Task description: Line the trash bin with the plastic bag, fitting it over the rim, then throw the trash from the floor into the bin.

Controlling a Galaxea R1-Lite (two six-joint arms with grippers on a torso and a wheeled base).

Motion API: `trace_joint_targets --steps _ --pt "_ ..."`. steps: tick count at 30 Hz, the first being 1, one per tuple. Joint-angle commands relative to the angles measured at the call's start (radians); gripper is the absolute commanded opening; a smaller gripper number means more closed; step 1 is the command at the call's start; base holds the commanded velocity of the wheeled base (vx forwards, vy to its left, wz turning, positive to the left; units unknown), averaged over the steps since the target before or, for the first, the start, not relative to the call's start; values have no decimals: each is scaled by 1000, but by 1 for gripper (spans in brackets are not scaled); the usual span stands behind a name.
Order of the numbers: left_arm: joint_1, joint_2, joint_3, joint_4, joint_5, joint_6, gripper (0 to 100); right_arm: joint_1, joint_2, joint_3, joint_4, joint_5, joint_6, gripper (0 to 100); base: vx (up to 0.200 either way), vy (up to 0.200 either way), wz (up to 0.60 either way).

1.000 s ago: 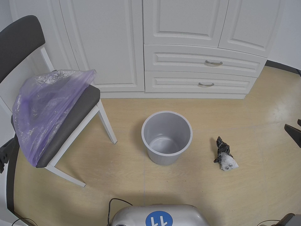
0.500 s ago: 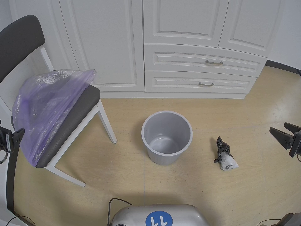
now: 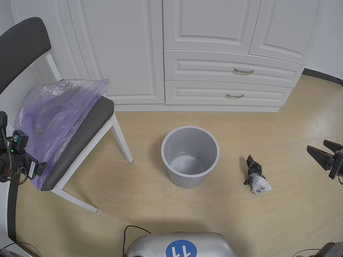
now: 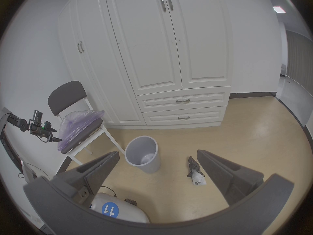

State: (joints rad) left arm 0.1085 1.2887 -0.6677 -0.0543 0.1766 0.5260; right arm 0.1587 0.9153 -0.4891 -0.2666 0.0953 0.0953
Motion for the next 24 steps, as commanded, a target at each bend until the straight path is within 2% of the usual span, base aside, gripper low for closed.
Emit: trace_joint_targets --steps 1,3,6,9,12,22,23,24 --pt "-43 107 -3 -22 24 3 100 -2 2 -2 0 3 0 100 0 0 0" --pt "-75 152 -1 -61 86 0 100 -4 2 -2 0 3 0 100 0 0 0" --pt "-82 187 0 -101 118 3 100 -2 4 -2 0 3 0 100 0 0 0" --pt "-86 245 -4 -210 167 6 100 -4 8 0 0 3 0 100 0 0 0" --pt "-86 273 -7 -266 184 8 100 -5 10 0 0 3 0 100 0 0 0" --pt "-78 327 -18 -312 196 6 100 -13 30 -2 -2 0 0 100 0 0 0" --pt "-78 325 -38 -340 236 8 100 -31 34 -3 -5 4 0 100 0 0 0" --pt "-78 322 -43 -346 242 9 100 -36 37 -3 -5 4 0 100 0 0 0"
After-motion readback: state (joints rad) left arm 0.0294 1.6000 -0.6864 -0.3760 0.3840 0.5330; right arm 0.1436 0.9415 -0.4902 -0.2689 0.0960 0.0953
